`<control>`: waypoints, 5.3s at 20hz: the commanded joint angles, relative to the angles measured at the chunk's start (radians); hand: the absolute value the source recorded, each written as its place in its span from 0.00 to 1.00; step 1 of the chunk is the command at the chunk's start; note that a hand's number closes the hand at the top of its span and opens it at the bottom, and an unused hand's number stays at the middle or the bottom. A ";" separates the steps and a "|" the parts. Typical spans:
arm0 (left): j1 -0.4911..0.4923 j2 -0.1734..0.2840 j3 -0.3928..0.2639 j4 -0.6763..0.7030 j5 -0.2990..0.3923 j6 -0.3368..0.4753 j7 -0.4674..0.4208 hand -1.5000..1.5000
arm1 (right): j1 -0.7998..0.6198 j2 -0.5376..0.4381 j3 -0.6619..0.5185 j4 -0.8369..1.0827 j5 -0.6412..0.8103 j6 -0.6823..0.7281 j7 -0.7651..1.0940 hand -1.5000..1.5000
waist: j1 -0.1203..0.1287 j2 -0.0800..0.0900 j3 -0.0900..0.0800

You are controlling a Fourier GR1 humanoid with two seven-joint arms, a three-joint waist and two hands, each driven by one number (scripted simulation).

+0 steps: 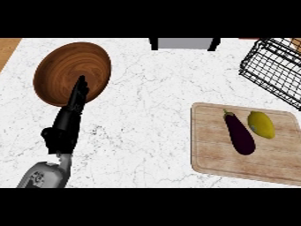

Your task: Pick the eggplant from the cutting board and place it in the tiered basket

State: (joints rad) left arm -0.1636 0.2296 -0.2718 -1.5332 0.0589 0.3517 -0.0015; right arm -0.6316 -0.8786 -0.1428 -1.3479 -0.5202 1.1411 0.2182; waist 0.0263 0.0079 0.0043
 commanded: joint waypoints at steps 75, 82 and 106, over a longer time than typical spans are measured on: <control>-0.022 -0.155 0.136 0.033 -0.159 -0.091 0.027 0.50 | 0.078 0.171 0.521 0.137 1.376 -0.486 -0.834 0.00 | -0.025 -0.007 -0.005; 0.016 -0.125 0.159 0.001 -0.161 -0.127 0.024 0.50 | 0.125 0.239 0.551 0.082 1.419 -0.471 -0.745 0.00 | -0.026 -0.008 -0.005; 0.002 -0.164 0.195 0.027 -0.183 -0.165 0.010 0.50 | 0.127 0.350 0.488 0.288 1.554 -0.569 -0.830 0.00 | -0.025 -0.007 -0.004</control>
State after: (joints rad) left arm -0.1266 0.0616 -0.1130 -1.5674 -0.1393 0.2065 0.0427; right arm -0.5201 -0.5290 0.3649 -1.0592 1.0144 0.5412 -0.5572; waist 0.0042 0.0002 0.0001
